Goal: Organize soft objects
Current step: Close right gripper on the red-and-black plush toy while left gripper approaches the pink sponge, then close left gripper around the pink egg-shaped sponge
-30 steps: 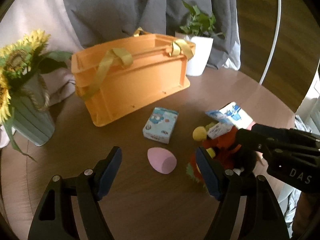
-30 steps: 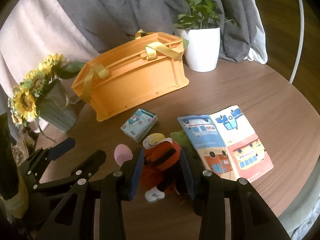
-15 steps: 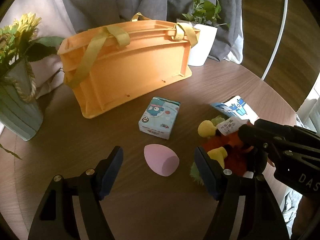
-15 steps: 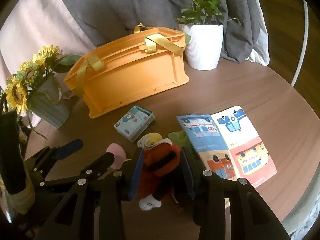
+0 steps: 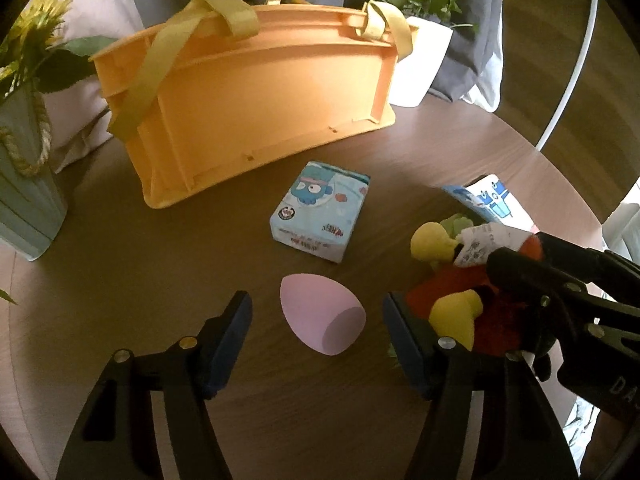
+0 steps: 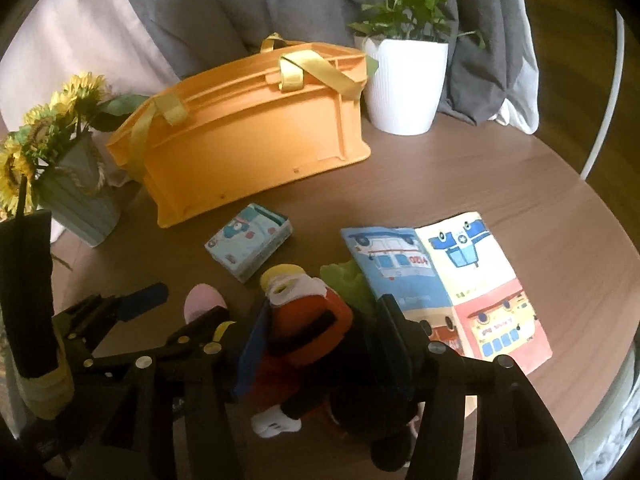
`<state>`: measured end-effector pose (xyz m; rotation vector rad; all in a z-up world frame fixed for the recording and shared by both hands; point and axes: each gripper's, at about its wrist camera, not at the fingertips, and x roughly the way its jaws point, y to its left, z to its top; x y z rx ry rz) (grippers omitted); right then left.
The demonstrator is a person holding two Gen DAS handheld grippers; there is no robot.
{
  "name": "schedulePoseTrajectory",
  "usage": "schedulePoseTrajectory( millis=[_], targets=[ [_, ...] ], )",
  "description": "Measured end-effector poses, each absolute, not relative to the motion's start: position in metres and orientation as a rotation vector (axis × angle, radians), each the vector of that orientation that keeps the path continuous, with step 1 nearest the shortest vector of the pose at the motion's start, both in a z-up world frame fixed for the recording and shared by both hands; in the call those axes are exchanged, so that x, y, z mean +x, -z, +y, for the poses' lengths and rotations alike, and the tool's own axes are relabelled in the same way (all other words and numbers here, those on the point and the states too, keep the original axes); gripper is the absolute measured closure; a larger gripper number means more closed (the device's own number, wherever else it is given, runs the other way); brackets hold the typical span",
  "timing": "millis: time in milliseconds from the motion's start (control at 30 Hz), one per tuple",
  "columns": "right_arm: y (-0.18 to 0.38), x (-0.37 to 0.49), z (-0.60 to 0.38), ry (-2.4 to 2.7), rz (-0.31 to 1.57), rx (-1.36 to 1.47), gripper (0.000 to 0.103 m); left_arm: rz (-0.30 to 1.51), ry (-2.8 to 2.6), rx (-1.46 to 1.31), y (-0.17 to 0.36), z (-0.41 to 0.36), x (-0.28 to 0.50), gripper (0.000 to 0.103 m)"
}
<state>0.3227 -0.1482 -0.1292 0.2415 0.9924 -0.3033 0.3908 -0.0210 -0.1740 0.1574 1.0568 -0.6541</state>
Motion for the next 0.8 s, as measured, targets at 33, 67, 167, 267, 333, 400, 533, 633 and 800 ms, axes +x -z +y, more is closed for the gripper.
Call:
schedulePoseTrajectory(
  millis=[33,67,167,267,333,400,533,633,800],
  targets=[
    [0.131,0.323,-0.149,0.299,0.995,0.248,0.047,1.062,0.655,0.158,0.176,-0.022,0.391,0.038],
    [0.133,0.323,-0.150,0.293,0.997,0.257,0.047,1.065,0.656,0.159,0.177,-0.023,0.391,0.039],
    [0.140,0.323,-0.153,0.276,1.013,0.292,0.050,1.075,0.655,0.158,0.180,-0.025,0.391,0.042],
    [0.142,0.322,-0.153,0.279,1.014,0.286,0.052,1.086,0.658,0.160,0.183,-0.028,0.392,0.046],
    [0.143,0.322,-0.152,0.277,1.013,0.277,0.054,1.091,0.653,0.164,0.185,-0.028,0.392,0.048],
    [0.144,0.321,-0.152,0.282,1.010,0.277,0.055,1.100,0.656,0.160,0.187,-0.028,0.393,0.050],
    [0.144,0.321,-0.151,0.290,1.006,0.275,0.058,1.104,0.659,0.161,0.190,-0.028,0.393,0.057],
    [0.143,0.319,-0.150,0.293,1.003,0.275,0.060,1.101,0.658,0.163,0.190,-0.029,0.392,0.059],
    [0.139,0.316,-0.149,0.294,0.994,0.270,0.060,1.090,0.681,0.165,0.185,-0.028,0.388,0.060]
  ],
)
